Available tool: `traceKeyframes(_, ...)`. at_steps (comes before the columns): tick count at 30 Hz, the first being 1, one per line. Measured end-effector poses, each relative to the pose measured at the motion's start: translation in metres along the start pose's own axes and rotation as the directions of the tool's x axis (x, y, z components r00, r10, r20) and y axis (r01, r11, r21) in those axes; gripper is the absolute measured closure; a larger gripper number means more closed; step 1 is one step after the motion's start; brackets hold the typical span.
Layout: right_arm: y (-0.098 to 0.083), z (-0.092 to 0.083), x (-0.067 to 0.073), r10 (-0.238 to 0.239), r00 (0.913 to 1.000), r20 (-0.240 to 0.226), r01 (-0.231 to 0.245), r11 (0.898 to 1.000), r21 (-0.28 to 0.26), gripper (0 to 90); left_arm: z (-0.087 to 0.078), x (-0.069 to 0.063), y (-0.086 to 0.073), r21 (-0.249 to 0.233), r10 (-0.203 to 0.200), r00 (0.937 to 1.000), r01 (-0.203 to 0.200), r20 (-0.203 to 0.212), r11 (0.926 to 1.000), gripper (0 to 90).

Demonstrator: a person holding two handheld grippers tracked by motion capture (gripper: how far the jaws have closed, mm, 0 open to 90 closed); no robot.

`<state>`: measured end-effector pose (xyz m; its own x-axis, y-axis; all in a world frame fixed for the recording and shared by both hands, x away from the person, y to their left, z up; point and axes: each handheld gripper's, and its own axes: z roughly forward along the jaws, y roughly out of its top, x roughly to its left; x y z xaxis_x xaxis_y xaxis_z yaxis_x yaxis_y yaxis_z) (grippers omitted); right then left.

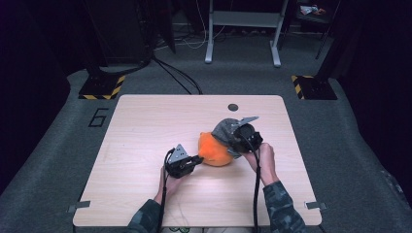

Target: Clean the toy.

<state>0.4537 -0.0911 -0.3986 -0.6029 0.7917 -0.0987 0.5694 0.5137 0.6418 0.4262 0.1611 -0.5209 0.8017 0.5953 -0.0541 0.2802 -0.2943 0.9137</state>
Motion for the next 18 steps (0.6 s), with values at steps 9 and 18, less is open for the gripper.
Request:
traceKeyframes(9, 0.028, 0.022, 0.039, -0.128, 0.9914, -0.027, 0.129, 0.991, 0.037, 67.7, 0.001, -0.001, -0.001, -0.003, -0.007, 1.0000, 0.007, 0.000, 1.0000, 82.7)
traceKeyframes(18, 0.020, 0.021, 0.024, -0.074, 0.9968, -0.031, 0.076, 0.996, 0.045, 67.5, 0.001, -0.002, -0.001, -0.004, -0.003, 1.0000, 0.003, 0.004, 1.0000, 82.6)
